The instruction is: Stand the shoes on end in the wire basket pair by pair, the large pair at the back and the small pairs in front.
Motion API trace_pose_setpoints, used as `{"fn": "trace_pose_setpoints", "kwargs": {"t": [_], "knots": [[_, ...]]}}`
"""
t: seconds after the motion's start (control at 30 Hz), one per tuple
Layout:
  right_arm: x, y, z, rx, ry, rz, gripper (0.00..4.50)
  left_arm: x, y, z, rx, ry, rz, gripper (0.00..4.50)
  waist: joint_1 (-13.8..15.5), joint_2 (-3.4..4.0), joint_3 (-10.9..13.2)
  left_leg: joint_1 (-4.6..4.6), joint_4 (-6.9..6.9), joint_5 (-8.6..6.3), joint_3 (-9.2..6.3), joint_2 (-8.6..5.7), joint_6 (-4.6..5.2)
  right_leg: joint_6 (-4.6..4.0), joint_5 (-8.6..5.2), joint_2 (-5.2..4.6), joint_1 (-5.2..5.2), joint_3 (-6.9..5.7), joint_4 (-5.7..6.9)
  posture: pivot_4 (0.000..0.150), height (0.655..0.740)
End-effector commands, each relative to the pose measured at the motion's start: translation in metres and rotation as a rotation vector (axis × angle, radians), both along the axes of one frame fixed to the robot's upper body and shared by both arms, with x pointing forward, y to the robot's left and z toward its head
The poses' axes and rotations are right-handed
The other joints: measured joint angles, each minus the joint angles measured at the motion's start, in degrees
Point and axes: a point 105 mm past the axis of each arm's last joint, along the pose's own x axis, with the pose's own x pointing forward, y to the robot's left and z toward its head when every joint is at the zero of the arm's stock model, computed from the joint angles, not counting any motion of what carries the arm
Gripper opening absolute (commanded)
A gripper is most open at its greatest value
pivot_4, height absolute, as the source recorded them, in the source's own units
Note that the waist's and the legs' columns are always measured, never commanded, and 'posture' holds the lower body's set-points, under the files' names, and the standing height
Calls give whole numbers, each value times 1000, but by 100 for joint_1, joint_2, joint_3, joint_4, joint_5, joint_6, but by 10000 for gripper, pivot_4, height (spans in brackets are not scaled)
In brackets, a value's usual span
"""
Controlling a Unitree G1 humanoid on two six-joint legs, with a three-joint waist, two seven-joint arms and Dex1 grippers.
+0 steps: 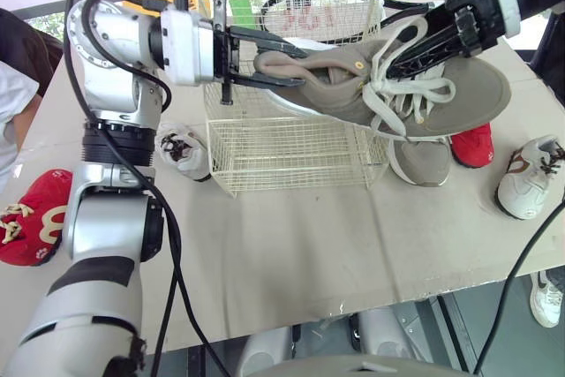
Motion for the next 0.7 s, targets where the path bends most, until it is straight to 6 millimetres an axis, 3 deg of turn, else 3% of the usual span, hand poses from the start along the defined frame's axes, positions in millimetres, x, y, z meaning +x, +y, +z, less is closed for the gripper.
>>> {"fn": "trace_pose_setpoints", "kwargs": {"t": [0.03,0.13,0.23,0.3,0.4,0.53,0.63,0.7], "knots": [[-6,4,-1,-17,-3,71,10979,-11,8,26,-71,-142,8,7932,-4,0,0,-1,4,0,0,0,0,0,0,0,0,0,3,1500,7400],[-6,4,5,29,-37,71,738,-9,15,35,-146,-46,58,19970,-1,-1,1,-1,14,0,-5,-3,0,0,0,0,-2,0,23,1500,7400],[-8,2,20,166,-44,32,0,-3,34,59,-397,347,155,35692,-9,-1,1,-3,17,0,-11,-12,0,0,0,-3,-9,5,52,1500,7400],[-9,0,32,283,-41,-1,0,0,53,64,-531,643,212,44766,-17,-2,2,-4,16,-1,-43,-36,1,0,0,-3,-29,26,79,1500,7400],[-15,-1,43,418,-36,-29,0,-8,76,54,-635,972,240,44766,-17,-1,1,5,13,-1,-118,-84,1,0,0,-2,-38,49,87,1500,7400],[-21,0,56,604,-52,-88,0,-28,96,18,-725,1300,247,44766,-41,-8,-5,9,17,0,-155,-102,0,1,1,-9,-34,43,86,1500,7400],[-25,7,53,685,-48,-120,0,-47,77,-25,-671,1451,253,44766,-20,-11,-7,12,15,0,-165,-108,-1,4,6,-13,-34,50,80,1500,7400],[-29,16,47,726,-44,-106,0,-54,56,-40,-724,1553,154,44766,32,-12,-8,16,20,0,-167,-115,-1,5,7,-21,-28,62,81,1500,7400]]}}
